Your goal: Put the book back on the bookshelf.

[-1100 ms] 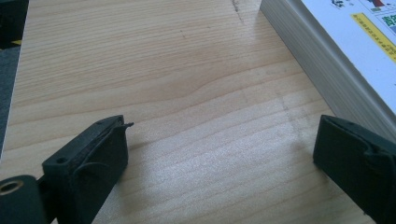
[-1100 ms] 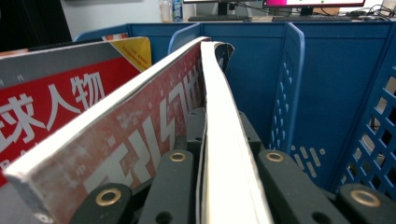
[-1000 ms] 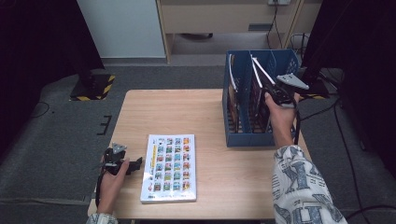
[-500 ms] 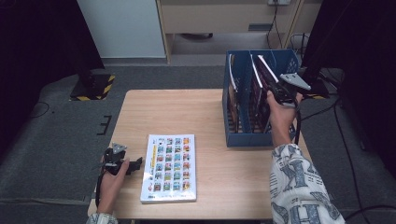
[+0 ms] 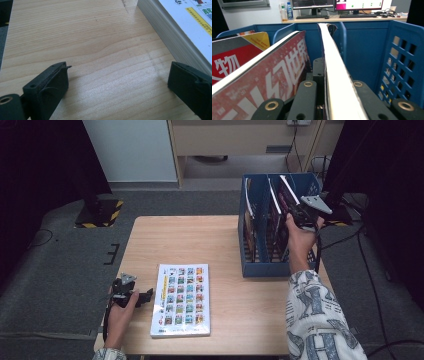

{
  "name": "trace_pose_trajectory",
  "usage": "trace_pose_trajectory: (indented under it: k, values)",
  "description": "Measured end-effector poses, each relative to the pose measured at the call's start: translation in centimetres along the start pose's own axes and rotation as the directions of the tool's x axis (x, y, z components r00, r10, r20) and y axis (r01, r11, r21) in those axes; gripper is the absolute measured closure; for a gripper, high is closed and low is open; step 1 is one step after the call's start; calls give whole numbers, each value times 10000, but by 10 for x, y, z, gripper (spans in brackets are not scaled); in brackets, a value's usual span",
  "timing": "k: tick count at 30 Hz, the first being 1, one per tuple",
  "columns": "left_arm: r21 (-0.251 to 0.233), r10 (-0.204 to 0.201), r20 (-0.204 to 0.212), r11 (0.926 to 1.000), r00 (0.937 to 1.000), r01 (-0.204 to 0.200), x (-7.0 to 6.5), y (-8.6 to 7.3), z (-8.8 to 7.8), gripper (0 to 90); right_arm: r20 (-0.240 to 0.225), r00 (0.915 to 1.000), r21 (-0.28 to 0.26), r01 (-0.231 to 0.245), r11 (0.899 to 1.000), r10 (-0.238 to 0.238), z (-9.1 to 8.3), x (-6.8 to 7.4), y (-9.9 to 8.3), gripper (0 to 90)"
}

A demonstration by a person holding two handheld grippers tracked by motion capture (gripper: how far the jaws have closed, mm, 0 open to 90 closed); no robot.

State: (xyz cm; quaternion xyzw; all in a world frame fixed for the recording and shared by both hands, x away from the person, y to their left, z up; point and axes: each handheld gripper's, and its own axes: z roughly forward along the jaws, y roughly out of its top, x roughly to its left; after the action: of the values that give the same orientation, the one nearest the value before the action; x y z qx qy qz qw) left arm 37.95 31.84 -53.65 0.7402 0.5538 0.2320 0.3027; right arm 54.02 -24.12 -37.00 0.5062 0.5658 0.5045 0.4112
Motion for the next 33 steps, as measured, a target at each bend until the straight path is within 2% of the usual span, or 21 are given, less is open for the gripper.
trace_pose_trajectory:
  k: [8,16,19,23,27,33]
  values:
    - [-3,9,15,10000,10000,-9,0,0,0,25,123,9996,83,249,9997,-250,4,7,-8,826]
    - [-2,11,15,10000,10000,-11,0,0,0,25,-151,9991,103,403,9991,-402,3,12,-9,817]
    - [-2,9,18,10000,10000,-9,0,0,0,25,-330,9991,68,281,9996,-279,2,15,-10,792]
    - [-2,9,16,10000,10000,-9,0,0,0,25,-543,9975,89,463,9989,-458,-1,17,-11,746]
    - [-3,6,18,10000,10000,-6,0,0,0,25,-463,9965,76,696,9975,-692,-6,18,-10,722]
    - [14,15,8,10000,10000,-15,0,0,0,24,-559,9966,206,622,9978,-610,-14,16,-13,655]
